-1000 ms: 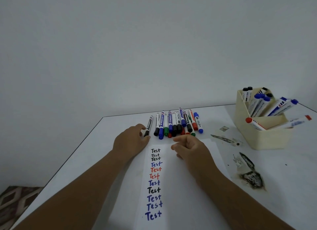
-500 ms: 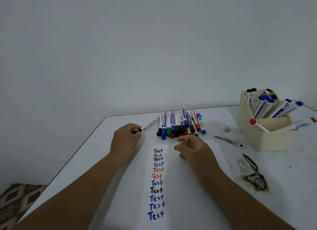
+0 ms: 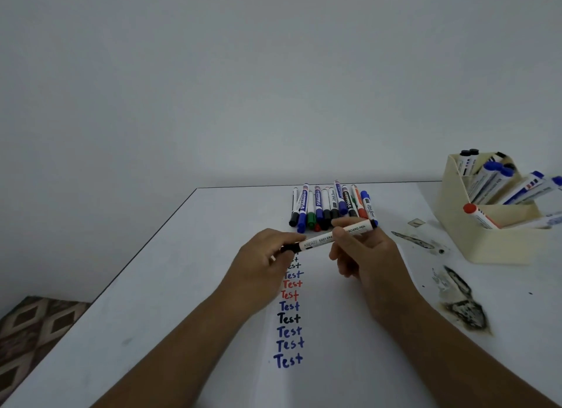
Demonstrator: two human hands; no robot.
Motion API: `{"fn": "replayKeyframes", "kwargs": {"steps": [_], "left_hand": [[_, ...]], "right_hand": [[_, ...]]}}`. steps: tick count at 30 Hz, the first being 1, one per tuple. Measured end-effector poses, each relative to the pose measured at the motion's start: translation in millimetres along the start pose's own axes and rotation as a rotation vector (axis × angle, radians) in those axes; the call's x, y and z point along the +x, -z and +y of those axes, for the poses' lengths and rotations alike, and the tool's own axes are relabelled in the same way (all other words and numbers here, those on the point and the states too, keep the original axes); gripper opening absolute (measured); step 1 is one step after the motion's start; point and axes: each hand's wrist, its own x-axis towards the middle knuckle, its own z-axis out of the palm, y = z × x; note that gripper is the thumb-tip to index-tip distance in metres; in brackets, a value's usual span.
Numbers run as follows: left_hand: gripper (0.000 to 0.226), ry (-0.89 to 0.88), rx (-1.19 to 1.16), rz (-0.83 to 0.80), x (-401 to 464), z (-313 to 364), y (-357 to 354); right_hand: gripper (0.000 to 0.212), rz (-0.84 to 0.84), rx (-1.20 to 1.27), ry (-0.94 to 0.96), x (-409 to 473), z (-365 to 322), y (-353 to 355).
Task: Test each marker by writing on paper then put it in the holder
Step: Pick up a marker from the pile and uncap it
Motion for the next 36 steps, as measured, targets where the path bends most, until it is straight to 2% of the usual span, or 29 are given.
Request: {"fn": "replayKeyframes", "kwargs": {"steps": [4,9,14,21,25,30,32,34,36], "left_hand": [[0.029,-0.031,0.067,-0.113,-2.9,2.7,-5.1],[0.027,-0.045,0.248,-0.179,1.1,6.5,-5.4],[0.025,-0.057,0.323,-0.231,1.1,4.8,1.4],[0.026,-0.177,0.339,-0.165,-2.8,5.4,-0.9],[0.026,-0.218,0.298,-0.117,-5.0,6.7,-4.3],[0.032,-0.081,0.254,-0.134,-0.5,4.7,1.5],[0.048,-0.034,0.199,-0.178,-0.7,2.1,3.1],[0.091,0.017,0.115,-0.217,-0.3,-2.7,5.5],[0.117,0.045,0.067,-0.191,1.5,-12.3,8.4]], "right_hand": [[0.037,-0.037,-0.031,-0.002,-1.8,1.6,2.0],[0.034,-0.075,-0.046,0.006,-3.6,3.8,1.5],[0.032,-0.086,-0.025,-0.015,-4.4,3.9,-2.2],[0.028,-0.059,0.017,-0.051,-4.0,3.2,-4.1],[0.034,-0.045,0.037,-0.06,-4.5,2.7,-4.2],[0.032,-0.043,0.058,-0.064,-3.9,2.1,-4.3],[0.027,-0.031,0.075,-0.055,-5.1,1.7,-4.6],[0.022,0.016,0.12,-0.041,-4.8,0.6,-3.0],[0.021,0.079,0.161,-0.035,-2.8,0.1,1.0]]}}
